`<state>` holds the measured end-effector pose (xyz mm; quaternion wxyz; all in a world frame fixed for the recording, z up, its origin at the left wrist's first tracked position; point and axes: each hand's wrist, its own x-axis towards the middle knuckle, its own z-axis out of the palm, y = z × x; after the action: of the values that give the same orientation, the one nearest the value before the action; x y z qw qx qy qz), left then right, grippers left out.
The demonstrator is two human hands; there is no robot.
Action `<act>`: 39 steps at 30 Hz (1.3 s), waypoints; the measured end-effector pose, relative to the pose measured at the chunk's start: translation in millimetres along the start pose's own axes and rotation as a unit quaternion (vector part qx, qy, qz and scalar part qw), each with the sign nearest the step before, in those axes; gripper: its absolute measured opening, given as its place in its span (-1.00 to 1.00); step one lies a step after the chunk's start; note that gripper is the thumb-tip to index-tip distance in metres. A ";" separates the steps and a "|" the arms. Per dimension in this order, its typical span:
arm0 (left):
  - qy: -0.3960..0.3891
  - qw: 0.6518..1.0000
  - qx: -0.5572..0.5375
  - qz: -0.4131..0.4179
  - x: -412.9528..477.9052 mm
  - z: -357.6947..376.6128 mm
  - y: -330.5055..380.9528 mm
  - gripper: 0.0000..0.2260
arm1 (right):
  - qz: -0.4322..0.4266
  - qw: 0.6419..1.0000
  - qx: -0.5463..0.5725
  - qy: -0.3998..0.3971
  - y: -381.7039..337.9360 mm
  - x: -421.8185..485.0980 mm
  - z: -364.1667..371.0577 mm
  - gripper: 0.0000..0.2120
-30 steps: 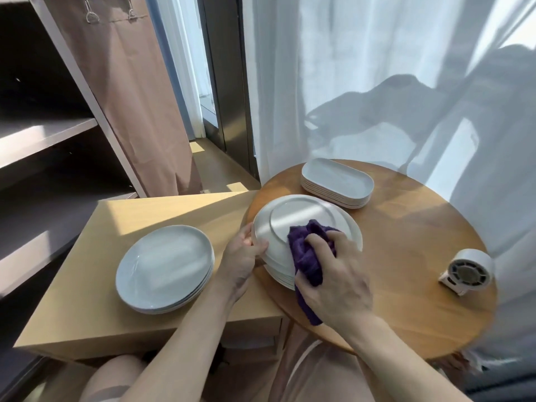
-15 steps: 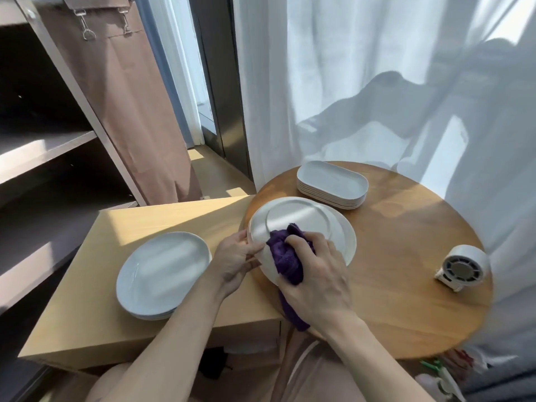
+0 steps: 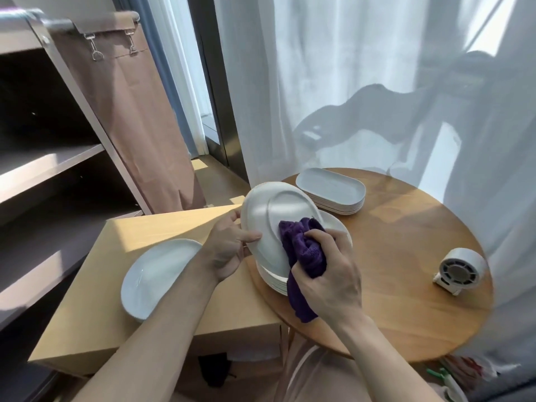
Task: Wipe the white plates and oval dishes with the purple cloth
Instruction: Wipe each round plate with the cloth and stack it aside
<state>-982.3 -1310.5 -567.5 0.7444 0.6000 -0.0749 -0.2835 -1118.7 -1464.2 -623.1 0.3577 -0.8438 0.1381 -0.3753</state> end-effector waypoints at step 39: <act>0.078 0.615 0.782 0.061 -77.3 -149.1 -66.8 -0.52 | -0.103 0.983 0.019 -0.147 -37.6 -34.0 26.7 -0.51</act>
<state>-1001.1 -1152.1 -652.4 0.0119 0.9688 -0.2466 -0.0237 -1123.5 -1407.3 -627.1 0.3495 -0.8927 -0.0113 -0.2844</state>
